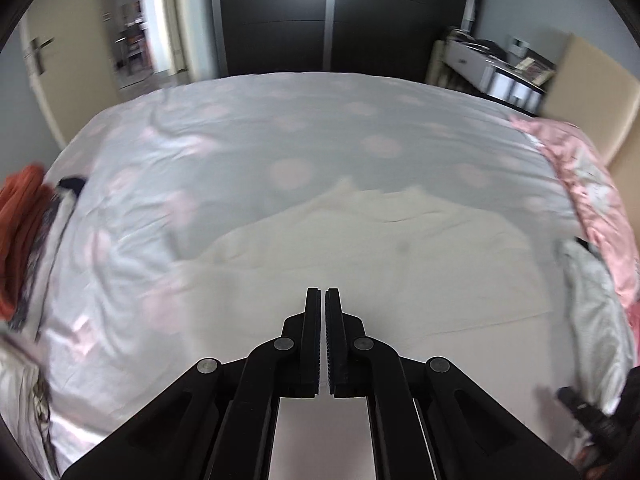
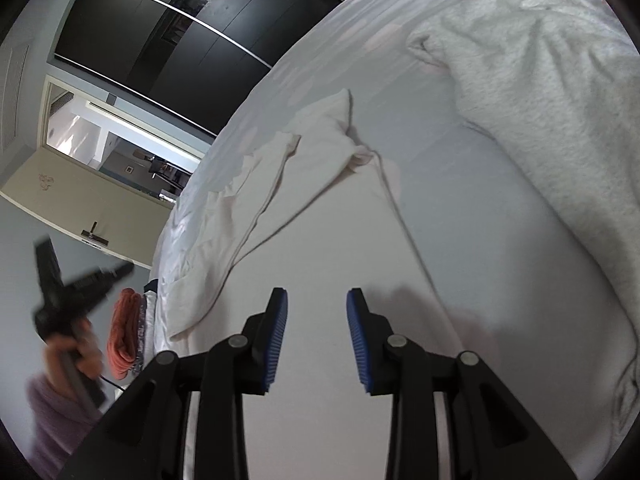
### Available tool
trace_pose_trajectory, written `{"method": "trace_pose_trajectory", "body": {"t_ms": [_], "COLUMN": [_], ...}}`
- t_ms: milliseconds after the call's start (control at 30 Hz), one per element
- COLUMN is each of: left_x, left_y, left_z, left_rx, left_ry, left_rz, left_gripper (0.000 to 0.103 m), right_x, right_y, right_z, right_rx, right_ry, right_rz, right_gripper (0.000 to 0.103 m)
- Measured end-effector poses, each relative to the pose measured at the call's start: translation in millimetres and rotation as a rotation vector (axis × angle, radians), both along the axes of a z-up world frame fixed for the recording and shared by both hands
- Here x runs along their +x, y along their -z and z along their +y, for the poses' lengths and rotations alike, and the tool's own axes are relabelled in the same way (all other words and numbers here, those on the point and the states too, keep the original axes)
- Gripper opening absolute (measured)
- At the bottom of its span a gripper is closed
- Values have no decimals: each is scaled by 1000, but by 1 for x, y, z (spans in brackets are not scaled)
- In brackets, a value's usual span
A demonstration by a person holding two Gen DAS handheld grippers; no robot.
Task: Fold clothes
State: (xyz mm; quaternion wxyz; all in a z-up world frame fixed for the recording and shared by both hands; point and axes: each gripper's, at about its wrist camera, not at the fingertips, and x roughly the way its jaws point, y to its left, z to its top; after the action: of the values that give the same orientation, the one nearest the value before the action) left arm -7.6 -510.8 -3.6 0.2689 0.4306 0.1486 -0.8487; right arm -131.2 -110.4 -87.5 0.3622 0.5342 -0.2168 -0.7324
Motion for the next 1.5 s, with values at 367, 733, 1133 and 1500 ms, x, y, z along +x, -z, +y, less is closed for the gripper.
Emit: {"method": "trace_pose_trajectory", "body": {"t_ms": [367,733,1133,1500], "left_x": [64,56,61,56], "left_y": [46,76,83,79], "left_z": [-95,-127,-140,-123], "left_rx": [154,270,357,365], "left_ry": [-197,-228,-246,-175], "left_rz": [167,206,220,161], "left_gripper": [11,17,19,19], "right_x": [-81,-181,-162,-145], "right_y": [-27,32,-41,-40], "right_z": [-95,-167,-187,-106], "right_rx": [25,71,179,317], "right_ry": [-67,21,-21,84], "right_rz": [60,-116,121,157], "right_gripper": [39,39,7,7]}}
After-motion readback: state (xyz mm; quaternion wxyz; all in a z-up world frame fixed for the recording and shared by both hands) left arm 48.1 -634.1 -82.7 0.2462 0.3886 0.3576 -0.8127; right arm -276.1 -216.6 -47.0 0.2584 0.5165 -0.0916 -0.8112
